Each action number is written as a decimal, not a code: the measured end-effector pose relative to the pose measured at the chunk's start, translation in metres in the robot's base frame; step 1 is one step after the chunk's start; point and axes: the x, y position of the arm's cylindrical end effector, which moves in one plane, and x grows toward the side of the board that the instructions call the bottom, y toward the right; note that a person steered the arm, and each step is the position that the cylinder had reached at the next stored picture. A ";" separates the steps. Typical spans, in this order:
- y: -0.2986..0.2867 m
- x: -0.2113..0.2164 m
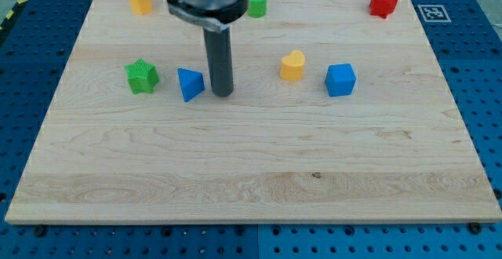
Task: Move yellow heart on top left to blue cube
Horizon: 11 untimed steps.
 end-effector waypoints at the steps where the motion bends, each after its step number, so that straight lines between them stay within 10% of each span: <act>1: 0.006 -0.014; 11: 0.104 -0.023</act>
